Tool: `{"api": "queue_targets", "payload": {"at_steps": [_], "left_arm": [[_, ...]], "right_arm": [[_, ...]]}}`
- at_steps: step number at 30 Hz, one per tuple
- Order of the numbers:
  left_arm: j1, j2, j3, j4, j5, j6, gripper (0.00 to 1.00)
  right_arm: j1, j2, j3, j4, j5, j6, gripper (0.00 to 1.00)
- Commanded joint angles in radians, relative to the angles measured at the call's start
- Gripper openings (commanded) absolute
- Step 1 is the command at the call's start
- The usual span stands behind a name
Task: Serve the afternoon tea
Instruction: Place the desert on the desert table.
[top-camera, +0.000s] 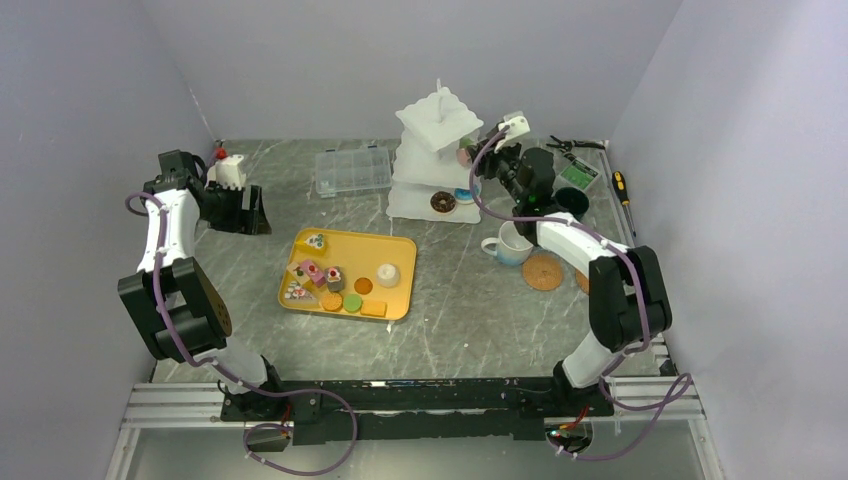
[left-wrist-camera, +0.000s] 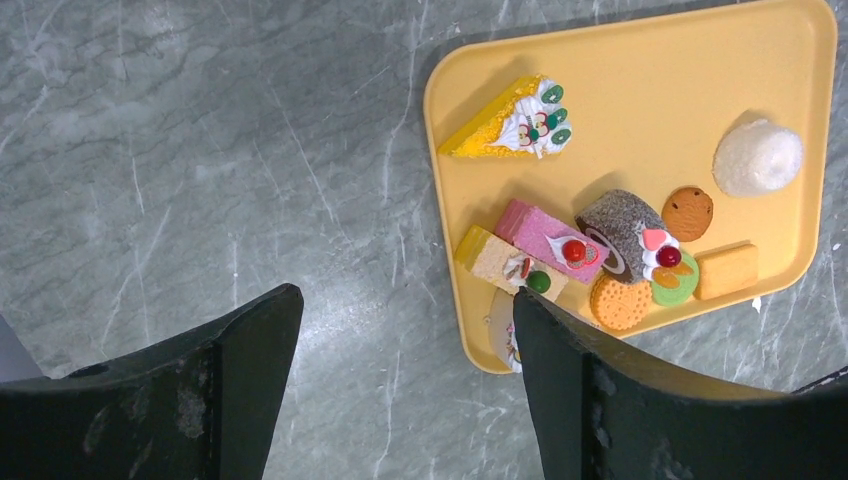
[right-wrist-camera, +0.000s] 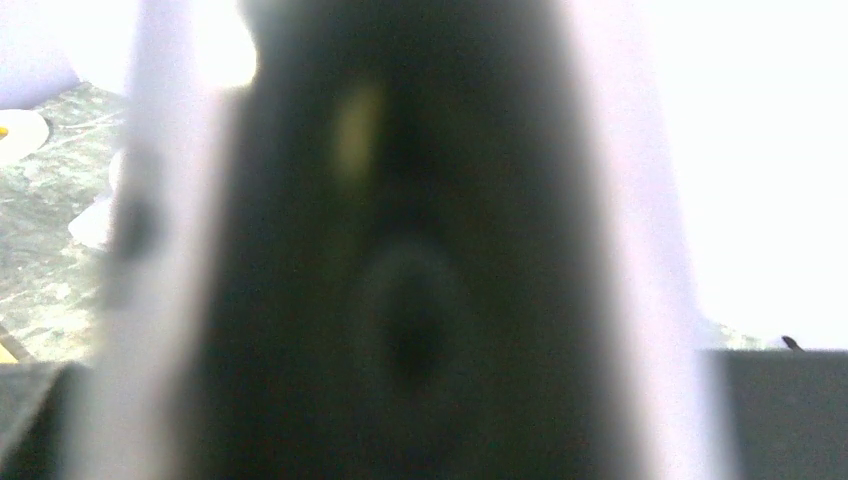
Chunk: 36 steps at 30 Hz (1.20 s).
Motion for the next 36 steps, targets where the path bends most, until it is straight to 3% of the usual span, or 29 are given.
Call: {"api": "queue_targets", "payload": {"at_steps": [1, 14, 22, 30, 36], "left_arm": [[0.008, -0.034, -0.003, -0.011, 0.040, 0.008, 0.83], [0.011, -0.036, -0.002, -0.019, 0.056, 0.006, 0.85], [0.011, -0.039, 0.007, -0.031, 0.070, 0.007, 0.89], [0.011, -0.042, 0.003, -0.041, 0.078, 0.011, 0.88], [0.013, -0.050, 0.006, -0.044, 0.084, 0.006, 0.88]], "right_arm": [[-0.004, 0.034, 0.065, 0.085, -0.024, 0.013, 0.39], [0.001, 0.034, 0.063, 0.097, -0.030, 0.017, 0.66], [0.037, -0.135, -0.078, 0.058, -0.015, 0.019, 0.69], [0.257, -0.375, -0.266, -0.020, 0.068, 0.021, 0.69], [0.447, -0.427, -0.318, -0.047, 0.086, 0.067, 0.68]]}}
